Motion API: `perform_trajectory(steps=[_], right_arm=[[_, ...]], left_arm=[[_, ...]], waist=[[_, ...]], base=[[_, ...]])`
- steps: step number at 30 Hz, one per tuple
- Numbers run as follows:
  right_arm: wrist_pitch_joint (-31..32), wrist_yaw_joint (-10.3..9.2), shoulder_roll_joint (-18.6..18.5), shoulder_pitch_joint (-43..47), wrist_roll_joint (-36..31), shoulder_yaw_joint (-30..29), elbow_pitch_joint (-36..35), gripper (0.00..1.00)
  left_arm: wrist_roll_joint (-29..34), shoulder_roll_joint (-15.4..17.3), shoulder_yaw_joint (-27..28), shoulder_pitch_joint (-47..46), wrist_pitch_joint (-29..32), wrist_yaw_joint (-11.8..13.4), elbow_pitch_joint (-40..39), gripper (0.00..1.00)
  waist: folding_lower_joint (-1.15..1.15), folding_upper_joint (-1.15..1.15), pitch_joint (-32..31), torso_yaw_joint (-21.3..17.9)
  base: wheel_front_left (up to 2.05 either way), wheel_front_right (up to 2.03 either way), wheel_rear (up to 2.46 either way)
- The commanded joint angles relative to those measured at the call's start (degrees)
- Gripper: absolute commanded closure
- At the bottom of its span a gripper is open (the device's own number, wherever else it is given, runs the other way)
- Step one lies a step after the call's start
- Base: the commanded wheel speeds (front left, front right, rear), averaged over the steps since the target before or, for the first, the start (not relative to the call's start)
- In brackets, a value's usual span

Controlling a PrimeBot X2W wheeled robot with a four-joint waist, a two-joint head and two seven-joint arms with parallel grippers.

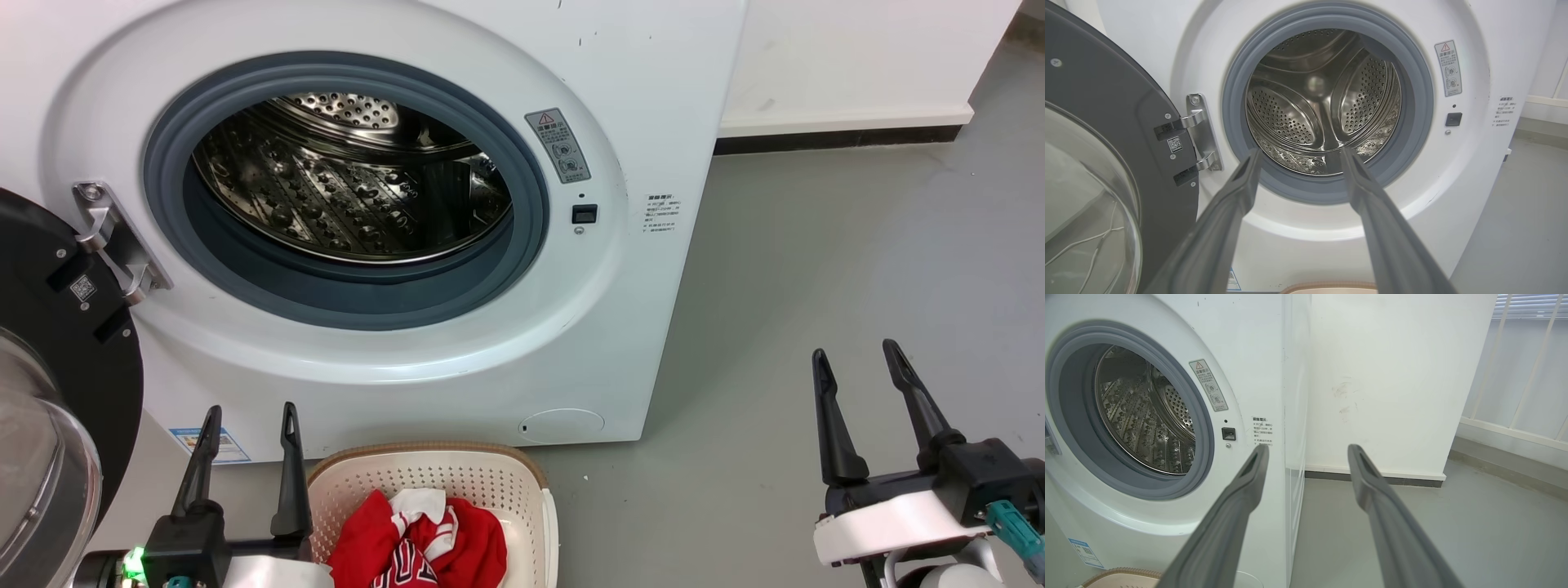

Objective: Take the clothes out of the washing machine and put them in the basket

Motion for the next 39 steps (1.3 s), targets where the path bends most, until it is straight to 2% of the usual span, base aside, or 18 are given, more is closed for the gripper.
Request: perform_trajectory(steps=[1,37,38,39], right_arm=[[-0.11,-0.06,0.08,0.28,0.32,0.07,0.23,0.00],[-0.11,-0.06,0.08,-1.11,0.22,-0.14,0.15,0.00],[0.00,0.00,0.00,-0.31,0.26,-0.07,0.17,1.00],[0.00,0.00,0.00,-0.17,0.34,-0.05,0.42,1.00]], left_arm=[[0.18,-0.08,0.04,0.67,-0.13,-0.18,-0.05,0.00],[0.37,-1.90,1.58,-0.15,-0.13,-0.84,0.12,0.00],[0.53,-1.87,1.46,0.03,0.00,-0.86,0.17,1.00],[0.47,-1.90,1.45,0.06,0.02,-0.89,0.55,1.00]], waist=[[0.01,0.00,0.05,-0.02],[0.01,0.00,0.47,-0.47],[0.01,0.00,0.48,-0.47],[0.01,0.00,0.49,-0.46]], base=[[0.00,0.00,0.00],[0.00,0.00,0.00],[0.00,0.00,0.00],[0.00,0.00,0.00]])
